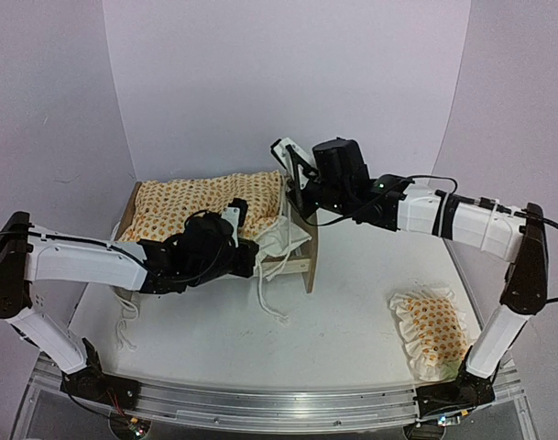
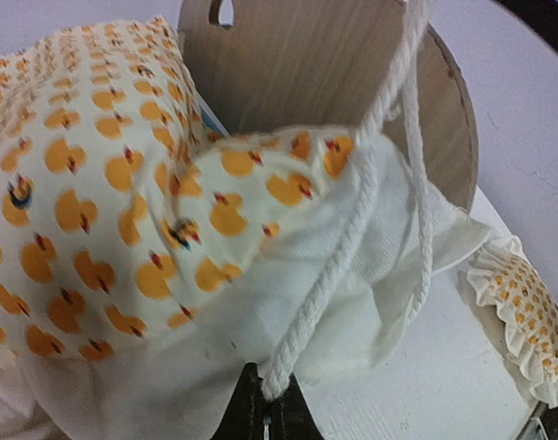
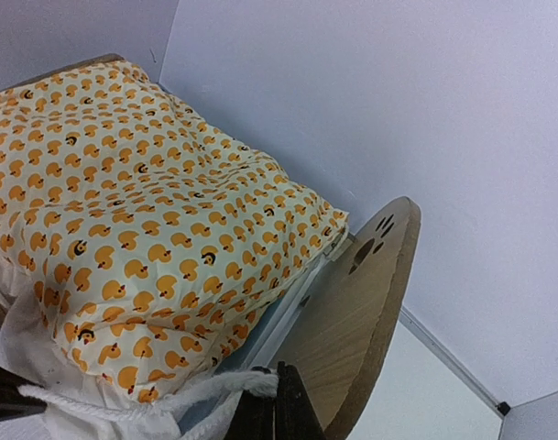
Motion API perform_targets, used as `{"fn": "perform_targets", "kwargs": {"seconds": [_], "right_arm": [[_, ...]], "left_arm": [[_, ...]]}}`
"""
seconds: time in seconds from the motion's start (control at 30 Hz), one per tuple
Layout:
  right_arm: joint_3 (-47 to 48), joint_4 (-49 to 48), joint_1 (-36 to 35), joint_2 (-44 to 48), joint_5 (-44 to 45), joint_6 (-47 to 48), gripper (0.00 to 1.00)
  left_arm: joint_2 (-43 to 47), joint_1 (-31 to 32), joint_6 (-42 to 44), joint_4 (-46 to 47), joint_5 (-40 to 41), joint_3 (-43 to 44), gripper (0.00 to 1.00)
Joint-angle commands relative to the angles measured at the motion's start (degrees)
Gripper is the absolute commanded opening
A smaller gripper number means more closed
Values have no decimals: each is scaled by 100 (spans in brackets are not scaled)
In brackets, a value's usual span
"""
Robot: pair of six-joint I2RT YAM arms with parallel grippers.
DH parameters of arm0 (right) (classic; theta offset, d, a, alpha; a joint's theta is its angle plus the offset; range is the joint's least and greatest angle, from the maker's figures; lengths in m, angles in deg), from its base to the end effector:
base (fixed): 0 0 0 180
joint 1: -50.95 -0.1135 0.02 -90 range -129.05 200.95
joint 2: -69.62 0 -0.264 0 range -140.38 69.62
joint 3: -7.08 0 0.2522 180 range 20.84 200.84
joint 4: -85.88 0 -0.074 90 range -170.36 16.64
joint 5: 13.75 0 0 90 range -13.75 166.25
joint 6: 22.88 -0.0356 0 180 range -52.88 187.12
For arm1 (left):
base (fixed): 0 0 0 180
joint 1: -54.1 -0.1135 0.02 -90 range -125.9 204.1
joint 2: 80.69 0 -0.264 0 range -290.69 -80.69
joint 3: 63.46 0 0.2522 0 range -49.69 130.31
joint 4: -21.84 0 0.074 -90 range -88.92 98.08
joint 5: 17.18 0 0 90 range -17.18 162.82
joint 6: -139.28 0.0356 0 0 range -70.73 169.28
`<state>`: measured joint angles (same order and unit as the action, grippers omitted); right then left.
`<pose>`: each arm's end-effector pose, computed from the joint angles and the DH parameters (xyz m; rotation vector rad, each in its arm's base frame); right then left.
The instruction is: Set up the pet bed
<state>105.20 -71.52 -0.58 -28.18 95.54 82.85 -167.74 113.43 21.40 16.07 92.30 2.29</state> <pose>0.2628 0.3118 0.3357 -0.8835 1.7246 0.0857 0.1822 -0.2839 0.2366 0.3497 2.0398 -0.6129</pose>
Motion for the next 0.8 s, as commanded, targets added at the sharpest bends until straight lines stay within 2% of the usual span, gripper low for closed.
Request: {"fn": "perform_targets", "kwargs": {"seconds": [0.0, 0.13, 0.2, 0.3, 0.37, 0.43, 0.6, 0.77], "right_arm": [[619, -251, 73, -342, -492, 950, 0], [958, -208, 94, -633, -332, 1656, 0], [1106, -110, 165, -663, -634, 1838, 0], [1521, 492, 392, -703, -1981, 1717, 0], [1982, 1000, 662, -849, -3007, 1363, 0], [2152, 1092, 943, -954, -3607, 862, 0], [2188, 1040, 1033, -1181, -3493, -371, 0], [1984, 785, 954, -1356, -3128, 89, 0]], "left_arm": [[-1, -257, 404, -922, 476, 806, 0], [-97, -323, 405, -977, 462, 923, 0], [-214, -378, 393, -986, 408, 986, 0], [-360, -450, 380, -984, 252, 1075, 0], [-440, -504, 371, -972, 95, 1119, 0], [-472, -508, 442, -838, -235, 1117, 0], [-458, -539, 440, -414, -873, 1059, 0], [-418, -634, 317, -361, -1078, 1067, 0]]}}
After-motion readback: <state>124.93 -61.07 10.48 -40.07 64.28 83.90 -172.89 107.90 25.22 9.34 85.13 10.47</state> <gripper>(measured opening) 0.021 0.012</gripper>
